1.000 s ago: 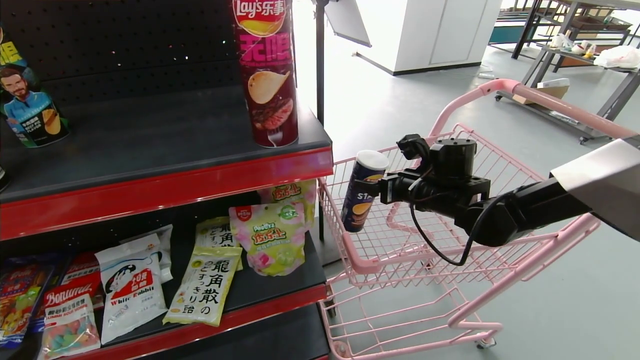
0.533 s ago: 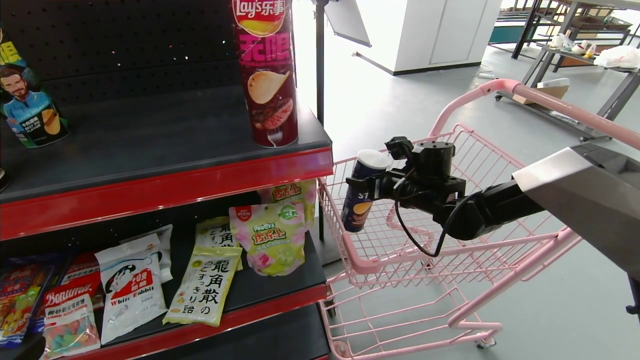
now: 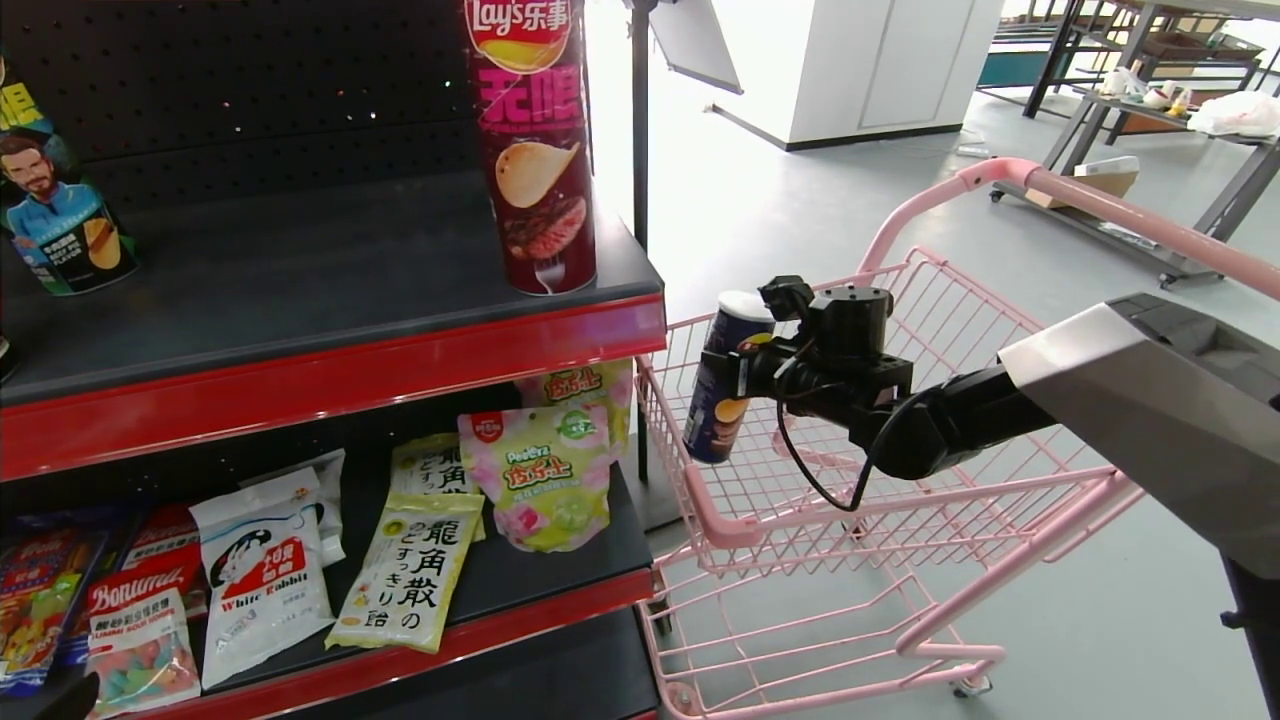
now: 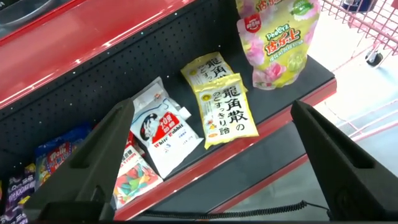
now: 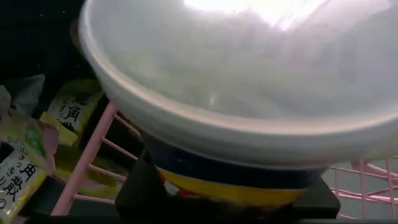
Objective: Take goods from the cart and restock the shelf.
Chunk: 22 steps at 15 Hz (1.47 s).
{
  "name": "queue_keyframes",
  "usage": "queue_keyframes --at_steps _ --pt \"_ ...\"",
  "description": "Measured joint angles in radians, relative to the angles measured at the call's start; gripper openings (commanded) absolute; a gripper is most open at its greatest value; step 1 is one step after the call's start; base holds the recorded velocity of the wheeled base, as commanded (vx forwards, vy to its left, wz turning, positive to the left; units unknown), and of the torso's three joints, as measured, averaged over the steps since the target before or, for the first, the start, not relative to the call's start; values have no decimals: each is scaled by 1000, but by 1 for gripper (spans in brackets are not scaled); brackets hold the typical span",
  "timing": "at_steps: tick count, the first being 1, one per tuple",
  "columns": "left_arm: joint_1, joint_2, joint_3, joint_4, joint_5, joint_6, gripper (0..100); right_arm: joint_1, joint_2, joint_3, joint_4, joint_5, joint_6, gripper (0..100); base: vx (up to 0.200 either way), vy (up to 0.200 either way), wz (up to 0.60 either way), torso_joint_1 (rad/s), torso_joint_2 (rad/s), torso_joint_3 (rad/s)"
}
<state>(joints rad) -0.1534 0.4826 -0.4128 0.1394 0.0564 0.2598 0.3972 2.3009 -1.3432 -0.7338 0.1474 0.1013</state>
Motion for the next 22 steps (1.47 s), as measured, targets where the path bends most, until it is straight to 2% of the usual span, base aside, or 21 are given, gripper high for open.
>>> queue_keyframes --at_steps 3,7,9,12,15,19,22 --pt "0 -4 0 0 -4 -1 100 -18 -102 51 15 -23 -12 0 0 0 0 0 0 0" --pt "0 -19 16 -1 -4 -1 100 -64 -369 150 143 -29 -62 0 0 0 0 0 0 0" --pt "1 -33 25 1 7 -1 100 -86 -537 204 250 -55 -85 0 0 0 0 0 0 0" --pt "2 -43 26 2 62 2 100 -101 -815 291 535 -114 -115 0 0 0 0 0 0 0" --pt "0 -48 28 1 62 3 100 -95 -1080 402 721 -127 -129 0 0 0 0 0 0 0" --pt "0 -67 27 0 65 5 100 -28 -1337 638 770 -138 -179 0 0 0 0 0 0 0" --pt "1 -80 23 0 72 9 100 -13 -1399 694 769 -137 -209 0 0 0 0 0 0 0"
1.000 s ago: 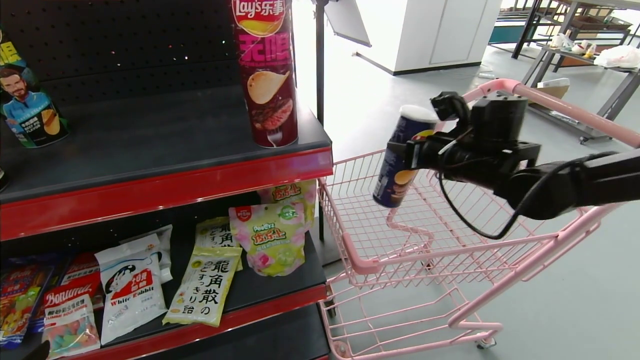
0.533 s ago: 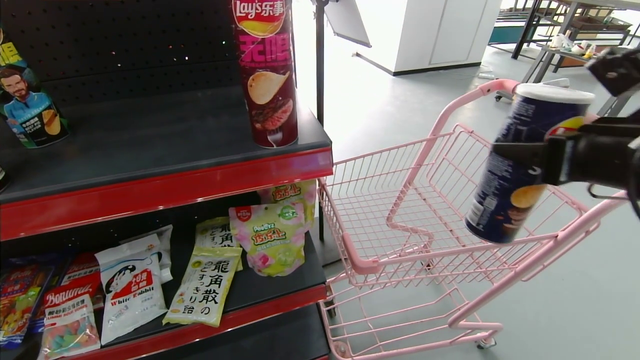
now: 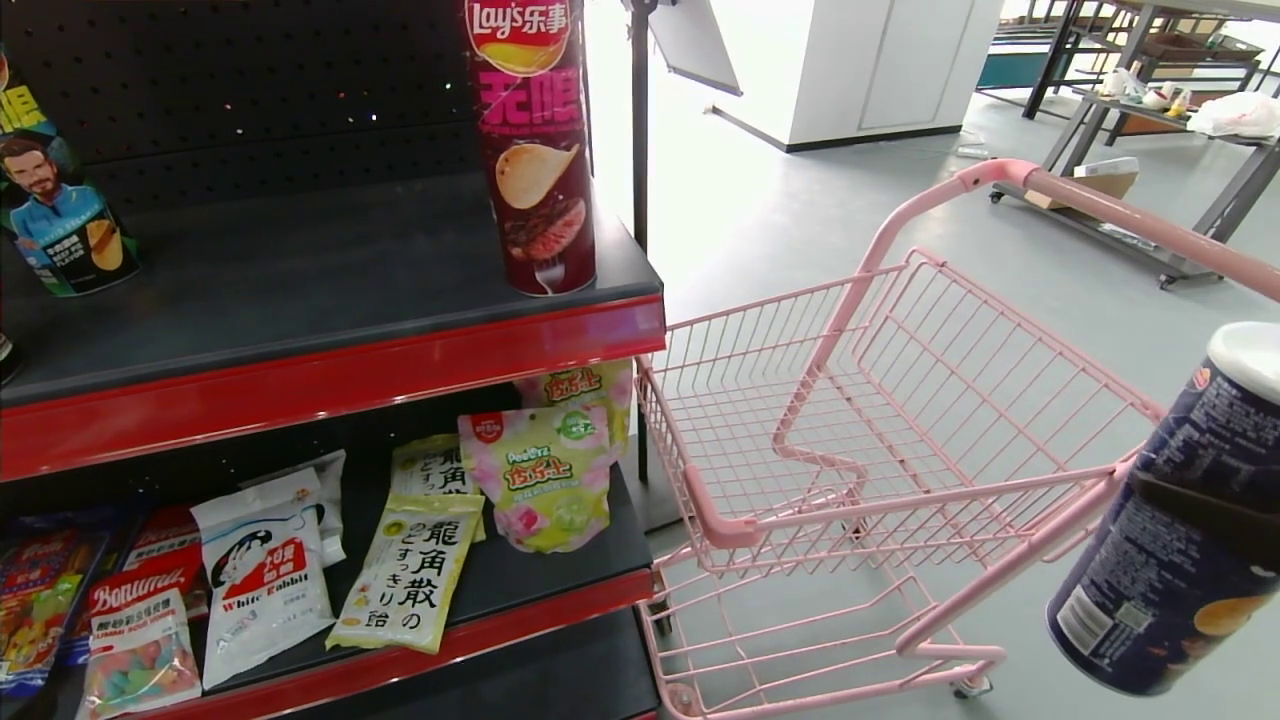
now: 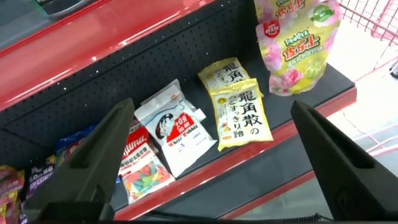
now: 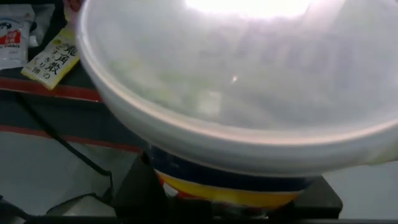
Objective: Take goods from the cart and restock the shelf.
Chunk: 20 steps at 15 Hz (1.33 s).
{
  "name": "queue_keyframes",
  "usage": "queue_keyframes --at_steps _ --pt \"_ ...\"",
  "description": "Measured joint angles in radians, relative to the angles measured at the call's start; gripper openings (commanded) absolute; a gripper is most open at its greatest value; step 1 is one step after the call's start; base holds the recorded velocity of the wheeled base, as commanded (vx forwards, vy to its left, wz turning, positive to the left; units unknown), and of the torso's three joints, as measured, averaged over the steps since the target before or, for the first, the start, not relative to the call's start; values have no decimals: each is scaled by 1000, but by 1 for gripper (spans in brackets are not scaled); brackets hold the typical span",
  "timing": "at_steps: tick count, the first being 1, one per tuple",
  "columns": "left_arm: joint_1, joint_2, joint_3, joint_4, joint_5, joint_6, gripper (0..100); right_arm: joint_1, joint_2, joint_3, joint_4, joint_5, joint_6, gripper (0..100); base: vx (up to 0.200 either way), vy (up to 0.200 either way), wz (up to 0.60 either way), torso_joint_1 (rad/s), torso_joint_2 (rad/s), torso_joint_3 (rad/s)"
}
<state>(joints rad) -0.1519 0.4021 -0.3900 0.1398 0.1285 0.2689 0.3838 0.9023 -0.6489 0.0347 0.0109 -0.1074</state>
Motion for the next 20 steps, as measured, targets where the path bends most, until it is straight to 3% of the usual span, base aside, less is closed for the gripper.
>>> queue_keyframes --at_steps 3,9,13,17,20 --pt "0 -3 -2 1 2 2 100 3 -17 11 1 21 -21 0 0 0 0 9 -43 -33" --pt "-1 -2 -9 0 2 10 100 4 11 -20 -2 85 -57 0 0 0 0 112 -434 -314" --pt "0 10 -30 -2 2 49 100 10 57 -61 -2 90 -83 0 0 0 0 177 -541 -364" --pt "0 25 -51 -1 3 59 100 19 96 -95 -2 87 -91 0 0 0 0 216 -601 -383" --pt "0 26 -54 1 2 108 100 20 103 -90 -1 86 -103 0 0 0 0 67 -214 -119"
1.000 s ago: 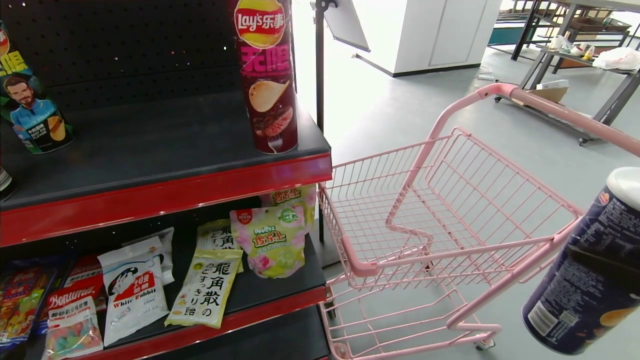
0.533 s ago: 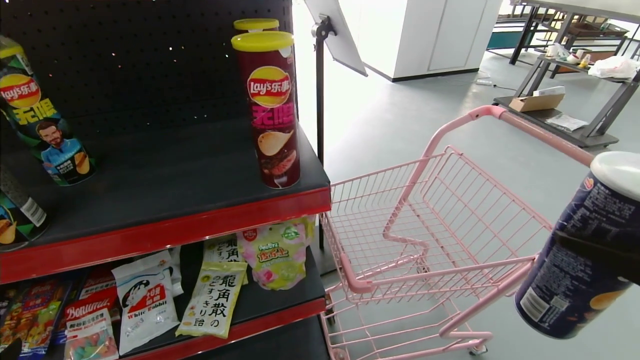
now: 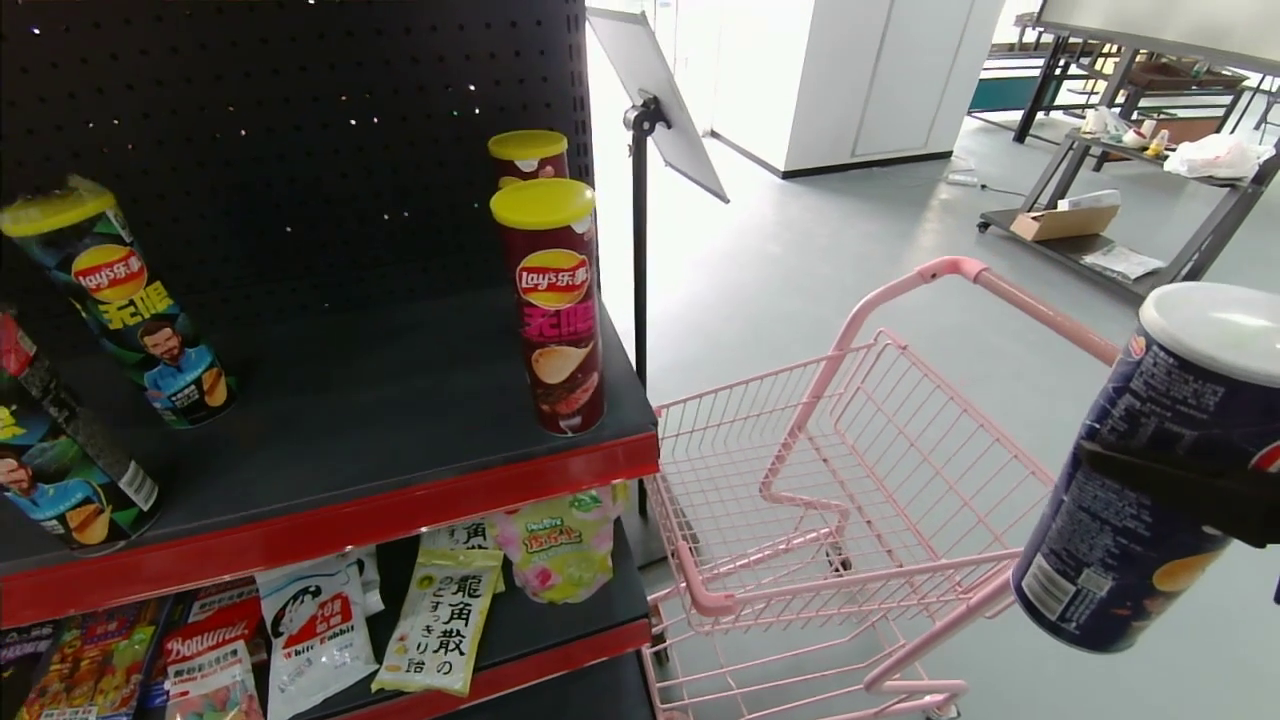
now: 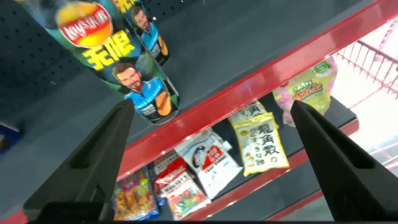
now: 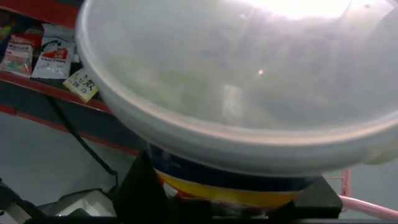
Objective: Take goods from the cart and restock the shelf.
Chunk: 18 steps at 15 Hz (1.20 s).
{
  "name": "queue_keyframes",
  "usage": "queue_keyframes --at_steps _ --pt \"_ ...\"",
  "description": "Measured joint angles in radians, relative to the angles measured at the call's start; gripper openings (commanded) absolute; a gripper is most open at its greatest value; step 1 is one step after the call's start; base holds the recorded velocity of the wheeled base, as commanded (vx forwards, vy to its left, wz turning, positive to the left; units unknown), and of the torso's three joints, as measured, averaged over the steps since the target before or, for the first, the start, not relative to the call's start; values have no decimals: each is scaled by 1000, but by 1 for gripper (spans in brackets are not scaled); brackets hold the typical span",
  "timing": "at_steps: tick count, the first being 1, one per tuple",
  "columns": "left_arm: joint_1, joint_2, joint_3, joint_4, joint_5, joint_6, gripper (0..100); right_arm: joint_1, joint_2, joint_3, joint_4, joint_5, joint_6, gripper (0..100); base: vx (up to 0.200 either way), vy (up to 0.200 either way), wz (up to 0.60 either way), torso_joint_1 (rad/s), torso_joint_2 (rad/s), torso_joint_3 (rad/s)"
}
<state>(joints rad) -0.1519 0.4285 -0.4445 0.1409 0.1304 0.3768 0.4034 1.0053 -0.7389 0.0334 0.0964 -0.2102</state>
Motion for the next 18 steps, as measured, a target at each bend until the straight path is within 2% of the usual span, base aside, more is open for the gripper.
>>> queue_keyframes --at_steps 1,10,12,18 --pt "-1 0 0 0 0 4 100 -2 0 1 1 -1 -1 0 0 0 0 0 0 0" --pt "0 -7 0 -1 0 7 100 0 2 -8 0 -2 -29 0 -200 0 0 6 1 -3" --pt "-1 -12 0 -1 0 7 100 0 2 -6 0 -3 -42 0 0 0 0 0 0 0" --pt "-1 -24 -1 -1 -2 5 100 1 6 2 0 -2 -54 0 0 0 600 1 0 1"
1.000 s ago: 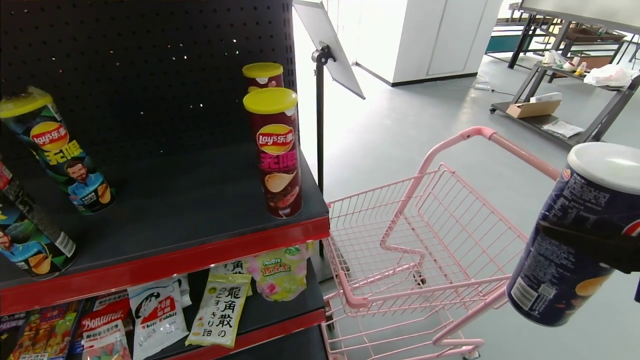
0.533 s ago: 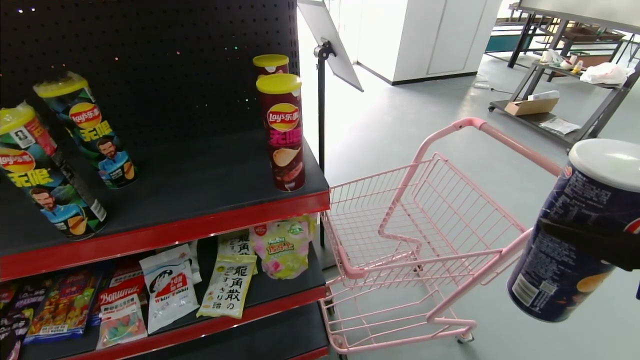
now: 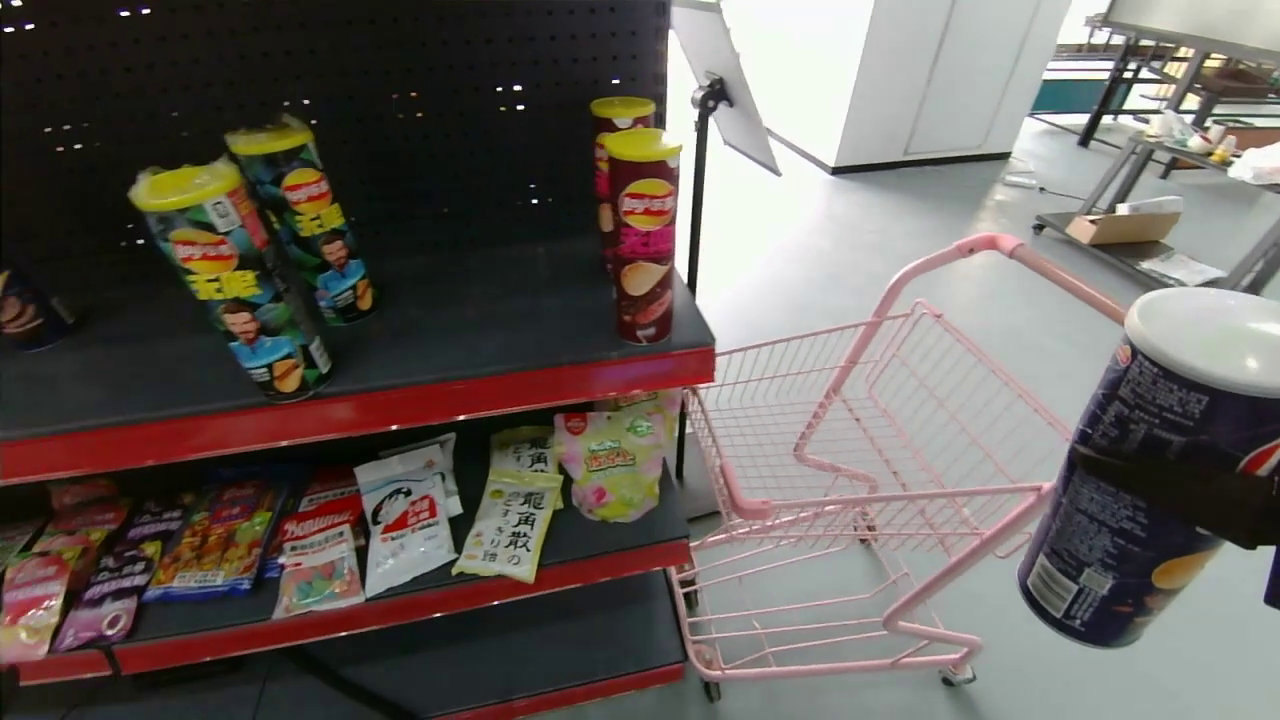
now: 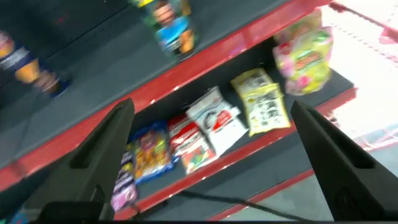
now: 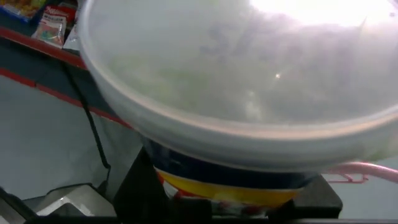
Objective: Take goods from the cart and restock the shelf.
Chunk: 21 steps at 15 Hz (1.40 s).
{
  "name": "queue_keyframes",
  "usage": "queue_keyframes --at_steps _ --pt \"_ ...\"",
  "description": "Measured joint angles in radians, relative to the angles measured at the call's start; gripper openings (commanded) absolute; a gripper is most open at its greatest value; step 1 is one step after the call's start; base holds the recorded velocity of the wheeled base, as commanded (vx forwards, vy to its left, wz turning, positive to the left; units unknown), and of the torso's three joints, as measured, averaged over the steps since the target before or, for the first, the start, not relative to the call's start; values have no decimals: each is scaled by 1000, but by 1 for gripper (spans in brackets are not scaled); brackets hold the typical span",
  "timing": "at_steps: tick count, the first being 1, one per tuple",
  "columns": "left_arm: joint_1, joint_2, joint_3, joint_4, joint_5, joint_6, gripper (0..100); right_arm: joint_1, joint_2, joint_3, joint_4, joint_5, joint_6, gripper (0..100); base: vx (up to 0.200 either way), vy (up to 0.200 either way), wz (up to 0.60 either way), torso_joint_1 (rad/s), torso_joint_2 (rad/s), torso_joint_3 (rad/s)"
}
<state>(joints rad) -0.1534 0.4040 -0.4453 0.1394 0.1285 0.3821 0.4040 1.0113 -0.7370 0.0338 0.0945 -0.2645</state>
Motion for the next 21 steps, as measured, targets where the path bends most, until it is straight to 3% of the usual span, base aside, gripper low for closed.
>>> queue_keyframes --at_steps 3,7,11,21 --pt "1 -1 -1 0 0 0 100 0 4 2 0 0 0 0 0 0 600 4 1 -1" --pt "0 0 -1 1 -1 -1 100 -1 1 13 -1 3 2 0 0 0 0 0 0 0" --pt "1 1 2 1 2 0 100 1 -27 35 -2 114 43 0 0 200 0 0 -1 6" --pt "2 0 3 -2 3 0 100 151 -68 101 -1 163 44 0 0 200 0 5 5 1"
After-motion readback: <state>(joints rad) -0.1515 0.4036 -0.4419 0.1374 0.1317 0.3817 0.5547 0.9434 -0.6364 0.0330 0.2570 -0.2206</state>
